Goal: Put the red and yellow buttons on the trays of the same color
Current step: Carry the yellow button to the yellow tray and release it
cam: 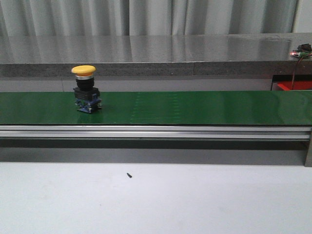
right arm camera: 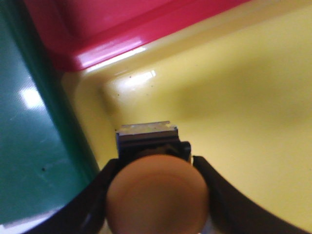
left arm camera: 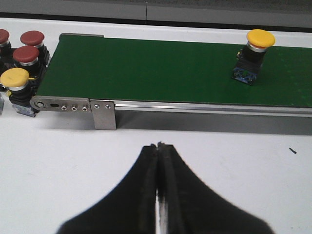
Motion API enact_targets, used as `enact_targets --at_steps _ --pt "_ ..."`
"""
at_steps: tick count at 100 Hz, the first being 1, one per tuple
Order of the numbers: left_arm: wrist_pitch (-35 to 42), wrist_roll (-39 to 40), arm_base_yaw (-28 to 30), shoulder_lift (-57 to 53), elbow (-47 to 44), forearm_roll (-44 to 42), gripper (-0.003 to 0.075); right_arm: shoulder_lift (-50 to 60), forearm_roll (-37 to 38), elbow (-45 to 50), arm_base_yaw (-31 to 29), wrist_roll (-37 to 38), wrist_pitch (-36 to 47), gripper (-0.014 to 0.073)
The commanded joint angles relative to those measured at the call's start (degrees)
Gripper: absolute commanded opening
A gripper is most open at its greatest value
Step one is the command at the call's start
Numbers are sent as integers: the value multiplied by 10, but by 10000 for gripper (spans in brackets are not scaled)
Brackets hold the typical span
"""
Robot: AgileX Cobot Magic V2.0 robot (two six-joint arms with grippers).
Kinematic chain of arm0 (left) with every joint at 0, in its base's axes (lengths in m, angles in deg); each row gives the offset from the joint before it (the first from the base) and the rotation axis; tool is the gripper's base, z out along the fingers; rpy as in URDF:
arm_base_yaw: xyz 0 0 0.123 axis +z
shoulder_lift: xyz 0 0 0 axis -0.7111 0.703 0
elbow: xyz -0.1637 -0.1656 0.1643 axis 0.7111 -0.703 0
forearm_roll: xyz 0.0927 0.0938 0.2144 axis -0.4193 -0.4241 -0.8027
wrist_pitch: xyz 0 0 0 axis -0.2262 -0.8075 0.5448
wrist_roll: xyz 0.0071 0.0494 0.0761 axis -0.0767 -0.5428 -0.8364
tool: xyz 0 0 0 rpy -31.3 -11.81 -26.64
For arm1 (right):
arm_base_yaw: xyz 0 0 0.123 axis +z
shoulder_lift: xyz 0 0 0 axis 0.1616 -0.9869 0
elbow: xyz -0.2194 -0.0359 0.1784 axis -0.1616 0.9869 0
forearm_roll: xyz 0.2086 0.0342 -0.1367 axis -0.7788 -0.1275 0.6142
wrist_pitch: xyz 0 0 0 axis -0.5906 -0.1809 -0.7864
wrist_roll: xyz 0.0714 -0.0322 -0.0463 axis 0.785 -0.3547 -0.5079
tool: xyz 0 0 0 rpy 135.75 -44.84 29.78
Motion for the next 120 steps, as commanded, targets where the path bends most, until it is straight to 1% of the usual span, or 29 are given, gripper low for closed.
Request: enact_targets --at_steps 1,25,57,64,71,76,79,100,120 --pt "39 2 -3 5 15 10 -20 2 -1 -11 -2 5 21 236" --pt "39 2 -3 5 15 10 -20 -41 -11 -11 1 15 59 236" --pt "39 2 -3 5 15 10 -20 -67 -14 -11 8 13 69 242" --pt "39 2 -3 5 15 10 -20 -67 -14 -11 8 11 71 297" --pt "39 2 -3 5 15 10 -20 -67 -14 -11 8 11 73 407" --pt "39 2 -3 5 15 10 -20 -66 -14 -11 8 11 76 461" --pt "39 2 -3 5 15 10 -20 -66 -14 -11 8 10 78 477" --pt "39 2 -3 5 15 10 -20 -51 -14 -11 8 10 70 467" --pt "39 2 -3 5 15 10 -20 -5 -14 -11 8 10 51 467"
